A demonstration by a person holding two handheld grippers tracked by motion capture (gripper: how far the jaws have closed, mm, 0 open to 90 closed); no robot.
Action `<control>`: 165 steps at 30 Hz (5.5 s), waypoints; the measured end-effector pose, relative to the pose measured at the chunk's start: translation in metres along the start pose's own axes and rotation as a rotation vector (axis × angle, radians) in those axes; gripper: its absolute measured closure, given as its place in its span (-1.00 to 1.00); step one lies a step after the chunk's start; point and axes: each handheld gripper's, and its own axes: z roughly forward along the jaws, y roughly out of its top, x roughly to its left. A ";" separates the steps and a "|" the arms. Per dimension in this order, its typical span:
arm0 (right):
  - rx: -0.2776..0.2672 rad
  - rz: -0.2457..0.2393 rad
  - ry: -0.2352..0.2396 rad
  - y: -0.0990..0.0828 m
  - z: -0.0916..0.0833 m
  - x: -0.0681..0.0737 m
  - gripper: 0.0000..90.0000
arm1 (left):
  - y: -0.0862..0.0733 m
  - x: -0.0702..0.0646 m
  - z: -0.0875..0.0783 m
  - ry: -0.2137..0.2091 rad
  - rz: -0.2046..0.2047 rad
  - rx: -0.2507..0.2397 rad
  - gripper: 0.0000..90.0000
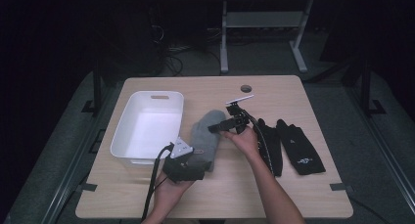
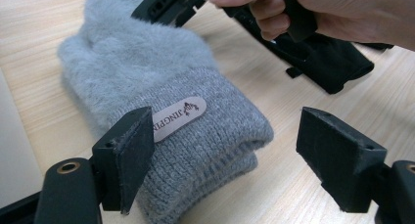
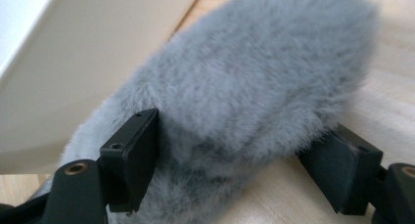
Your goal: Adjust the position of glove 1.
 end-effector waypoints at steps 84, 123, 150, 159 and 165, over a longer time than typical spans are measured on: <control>-0.098 -0.176 -0.044 -0.046 -0.096 -0.025 0.76 | 0.036 0.032 0.062 -0.298 -0.320 0.216 0.23; -0.124 -0.206 -0.041 -0.029 -0.117 -0.001 0.76 | 0.054 0.038 0.054 -0.406 -0.381 0.210 0.09; -0.169 -0.316 -0.005 0.039 -0.127 0.081 0.76 | 0.091 0.076 -0.035 -0.334 -0.332 0.087 0.07; -0.173 -0.323 0.028 0.059 -0.109 0.102 0.75 | 0.087 0.096 -0.059 -0.305 -0.355 0.072 0.06; -0.166 -0.330 0.036 0.067 -0.098 0.113 0.75 | 0.085 0.107 -0.070 -0.290 -0.356 0.067 0.06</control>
